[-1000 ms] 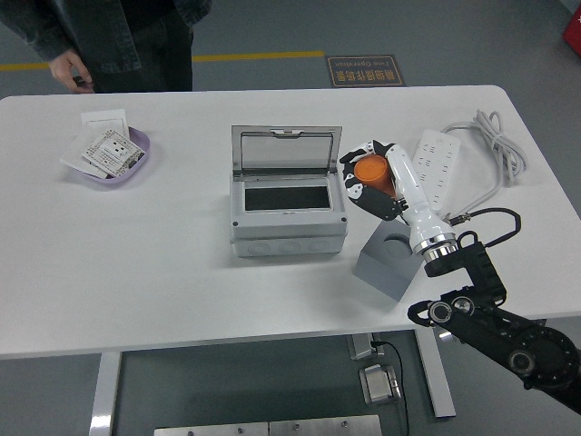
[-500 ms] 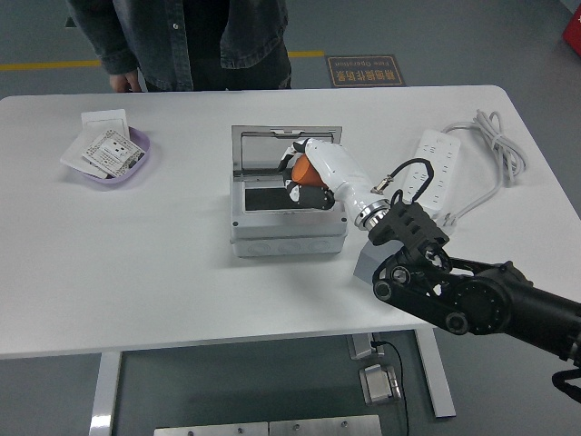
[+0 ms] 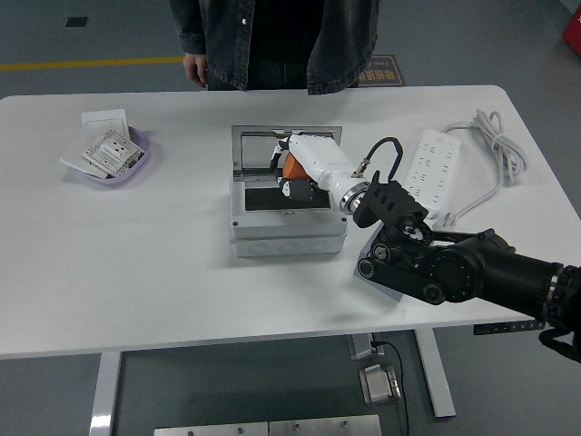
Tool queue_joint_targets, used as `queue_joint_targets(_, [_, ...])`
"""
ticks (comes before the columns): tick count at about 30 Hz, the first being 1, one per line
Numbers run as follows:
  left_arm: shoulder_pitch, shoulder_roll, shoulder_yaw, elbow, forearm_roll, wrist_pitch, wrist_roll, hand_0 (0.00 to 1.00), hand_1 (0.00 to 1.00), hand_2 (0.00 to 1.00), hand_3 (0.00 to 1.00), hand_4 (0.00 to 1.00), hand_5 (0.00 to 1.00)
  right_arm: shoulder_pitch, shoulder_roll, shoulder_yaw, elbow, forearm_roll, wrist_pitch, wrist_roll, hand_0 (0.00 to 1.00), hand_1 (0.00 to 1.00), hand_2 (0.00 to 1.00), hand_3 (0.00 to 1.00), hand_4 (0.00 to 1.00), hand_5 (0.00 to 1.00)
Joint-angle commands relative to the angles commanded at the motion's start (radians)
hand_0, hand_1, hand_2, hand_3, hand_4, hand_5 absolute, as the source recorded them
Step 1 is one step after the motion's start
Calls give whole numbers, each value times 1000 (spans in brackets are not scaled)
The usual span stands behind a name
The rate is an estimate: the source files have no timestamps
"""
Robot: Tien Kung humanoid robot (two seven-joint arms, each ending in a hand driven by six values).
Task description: Pick up the cylinder from the cube,place it in the box,flap close box
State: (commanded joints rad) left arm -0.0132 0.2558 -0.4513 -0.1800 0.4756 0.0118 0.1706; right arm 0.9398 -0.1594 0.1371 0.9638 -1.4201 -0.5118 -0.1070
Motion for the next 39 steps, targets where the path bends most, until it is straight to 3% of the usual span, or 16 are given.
queue_joint_targets(16, [-11,-3,32,0,-22,-2,-2,645,704,594,588,582,172,11,36,-8,-51,65,33,49,2,147,332,314,48,2])
queue_joint_targets(17, [-12,-3,36,0,-25,-3,-3,645,703,593,588,581,168,11,38,-8,-52,67,34,50,108,254,481,604,540,29])
queue_joint_targets(22, [-14,-4,57,0,-42,-6,-6,645,703,593,588,581,168,7,45,-13,-55,79,33,58,108,254,481,604,540,29])
queue_joint_targets(23, [-14,-4,59,0,-43,-6,-5,644,703,592,587,577,166,6,45,-13,-55,81,33,59,193,390,573,667,643,308])
queue_joint_targets(28, [-10,-3,48,0,-27,-9,-1,644,703,592,587,577,166,0,45,-18,-60,92,28,67,193,390,573,667,643,308])
queue_joint_targets(29, [-10,-3,49,0,-27,-9,-1,643,704,585,583,569,162,-1,45,-19,-62,94,26,68,390,430,579,672,804,400])
queue_joint_targets(34, [-13,-6,74,0,-47,-11,-5,643,704,585,583,569,162,-7,46,-28,-67,101,19,76,390,430,579,672,804,400])
queue_joint_targets(35, [-14,-7,79,0,-51,-12,-6,642,703,566,575,548,150,-9,46,-29,-68,102,18,79,476,441,572,676,845,438])
queue_joint_targets(39, [-14,-9,85,0,-53,-14,-6,642,703,566,575,548,150,-15,47,-32,-70,104,13,85,476,441,572,676,845,438])
